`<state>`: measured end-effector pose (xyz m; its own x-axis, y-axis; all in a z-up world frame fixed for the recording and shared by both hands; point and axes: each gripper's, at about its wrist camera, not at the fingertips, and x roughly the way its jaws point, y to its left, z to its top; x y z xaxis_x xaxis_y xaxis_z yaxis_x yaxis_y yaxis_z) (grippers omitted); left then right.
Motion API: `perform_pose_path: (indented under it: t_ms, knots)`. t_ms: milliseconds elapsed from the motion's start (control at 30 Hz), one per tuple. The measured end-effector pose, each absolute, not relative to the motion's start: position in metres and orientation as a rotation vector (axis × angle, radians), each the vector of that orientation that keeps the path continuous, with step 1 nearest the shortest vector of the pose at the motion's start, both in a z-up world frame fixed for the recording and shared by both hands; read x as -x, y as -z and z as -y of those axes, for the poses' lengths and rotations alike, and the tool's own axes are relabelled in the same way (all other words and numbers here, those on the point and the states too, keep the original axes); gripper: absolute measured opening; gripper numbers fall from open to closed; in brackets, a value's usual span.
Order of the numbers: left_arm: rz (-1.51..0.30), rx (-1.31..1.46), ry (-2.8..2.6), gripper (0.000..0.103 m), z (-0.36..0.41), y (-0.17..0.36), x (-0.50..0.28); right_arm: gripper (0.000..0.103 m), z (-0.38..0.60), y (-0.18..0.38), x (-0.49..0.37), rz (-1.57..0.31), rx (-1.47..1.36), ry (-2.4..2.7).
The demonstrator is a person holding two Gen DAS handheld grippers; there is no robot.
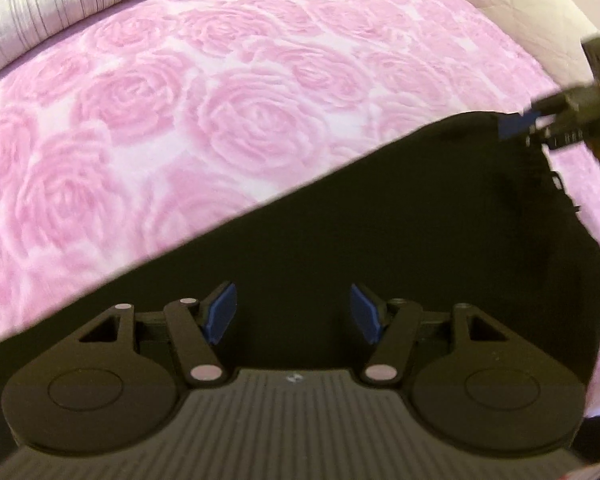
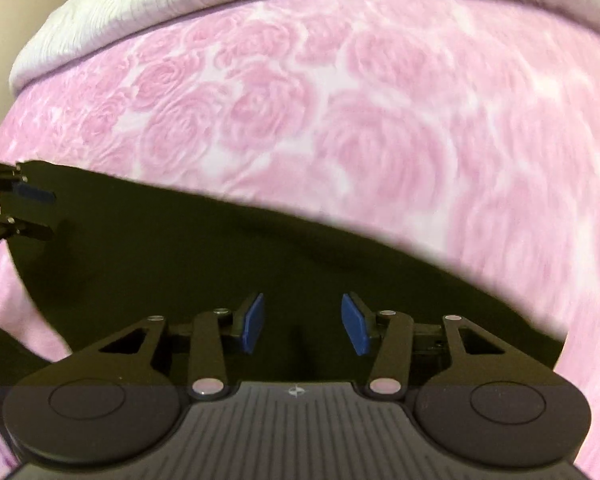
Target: Fold clothes
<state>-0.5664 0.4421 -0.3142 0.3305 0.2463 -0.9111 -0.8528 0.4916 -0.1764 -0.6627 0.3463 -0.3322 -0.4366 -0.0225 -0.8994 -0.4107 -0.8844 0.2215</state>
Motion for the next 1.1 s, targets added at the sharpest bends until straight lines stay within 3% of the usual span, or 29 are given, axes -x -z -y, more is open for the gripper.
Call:
perform_pose_path:
  t_ms: [333, 467, 533, 600, 833, 1100]
  knots:
    - [-1.116, 0.645, -0.805, 0.058, -0.496, 0.344, 0.589, 0.050, -0.396, 0.367, 0.700, -0.490, 1.663, -2.366]
    - [-1.216, 0.599, -0.761, 0.053, -0.501, 0.367, 0.594, 0.051, -0.394, 0.381, 0.702, -0.451, 1.718, -2.357]
    - [-1.205, 0.582, -0.745, 0.045, -0.498, 0.369, 0.598, 0.040, -0.392, 0.381, 0.704, -0.441, 1.712, -2.359]
    - [-1.197, 0.582, -0.748, 0.003, -0.496, 0.365, 0.601, 0.008, -0.391, 0.379, 0.705, -0.442, 1.710, -2.368]
    - [-1.100, 0.489, -0.864, 0.001, -0.447, 0.317, 0.608, 0.003, -0.359, 0.336, 0.692, -0.311, 1.547, -2.384]
    - [-0.913, 0.551, -0.982, 0.001, -0.307, 0.223, 0.603, 0.003, -0.244, 0.244, 0.614, -0.113, 1.331, -2.390]
